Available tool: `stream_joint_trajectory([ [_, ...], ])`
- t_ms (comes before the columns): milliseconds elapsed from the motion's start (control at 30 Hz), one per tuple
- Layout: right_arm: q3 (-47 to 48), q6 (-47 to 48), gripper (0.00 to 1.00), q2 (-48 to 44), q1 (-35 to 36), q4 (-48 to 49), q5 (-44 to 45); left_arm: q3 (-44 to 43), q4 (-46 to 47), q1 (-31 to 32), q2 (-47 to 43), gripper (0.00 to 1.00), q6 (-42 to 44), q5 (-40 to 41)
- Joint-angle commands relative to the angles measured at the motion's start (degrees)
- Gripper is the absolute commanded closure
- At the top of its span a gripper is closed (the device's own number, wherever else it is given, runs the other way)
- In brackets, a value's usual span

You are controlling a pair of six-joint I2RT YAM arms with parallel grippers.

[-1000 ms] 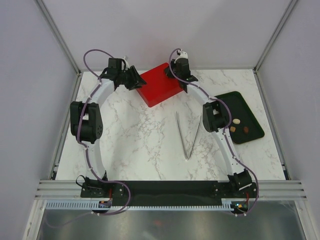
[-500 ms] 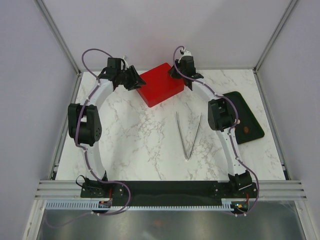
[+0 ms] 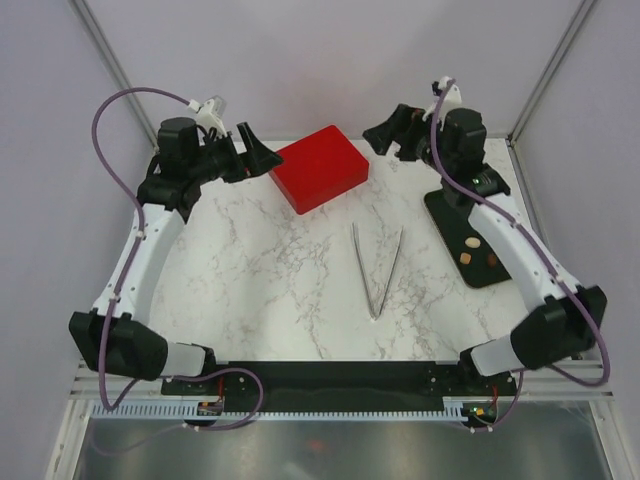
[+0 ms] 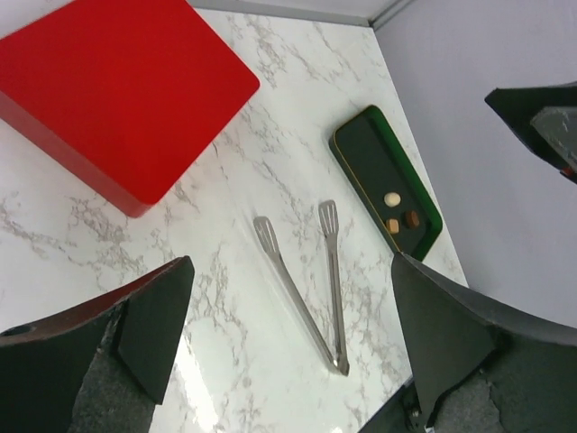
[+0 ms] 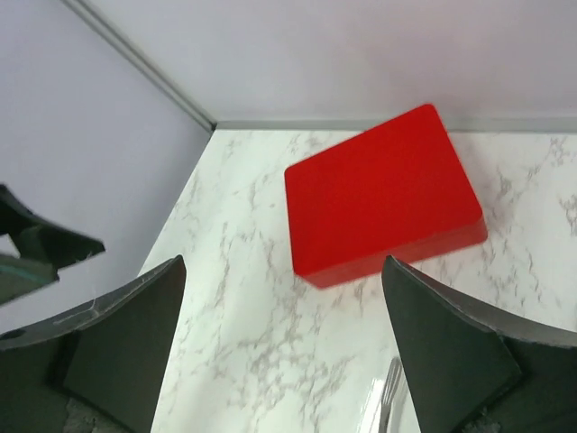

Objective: Pack the chocolate

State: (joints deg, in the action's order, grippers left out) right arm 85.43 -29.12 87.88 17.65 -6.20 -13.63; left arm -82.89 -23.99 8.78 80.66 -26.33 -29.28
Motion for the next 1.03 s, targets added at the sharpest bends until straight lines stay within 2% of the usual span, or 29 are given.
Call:
stream_joint_trajectory([
  [0,-13.6,0.2,0.02,-7.7,0.5,-2.3,0.2,5.3,-0.2,0.4,-4.9,0.0,3.0,-1.5],
  [133,-24.4,0.2,0.02,-20.8,0.5,-2.7,1.5,12.5,0.8,2.0,-9.8,0.0,3.0,-3.8],
  [233,-30.4,0.4,0.02,-26.7,0.5,-3.4,2.8,17.9,1.7,3.2,-13.6,0.0,3.6,-4.9],
  [433,-37.8,1.5,0.02,-31.5,0.5,-4.8,6.1,27.5,4.3,4.5,-22.6,0.0,5.1,-3.5],
  [733,-36.3,3.2,0.02,-31.7,0.4,-4.8,4.5,32.5,4.7,5.8,-28.7,0.0,6.4,0.2],
  [1000,-35.9,5.1,0.02,-34.1,0.5,-4.6,7.0,32.0,4.7,6.1,-28.4,0.0,6.6,1.0],
])
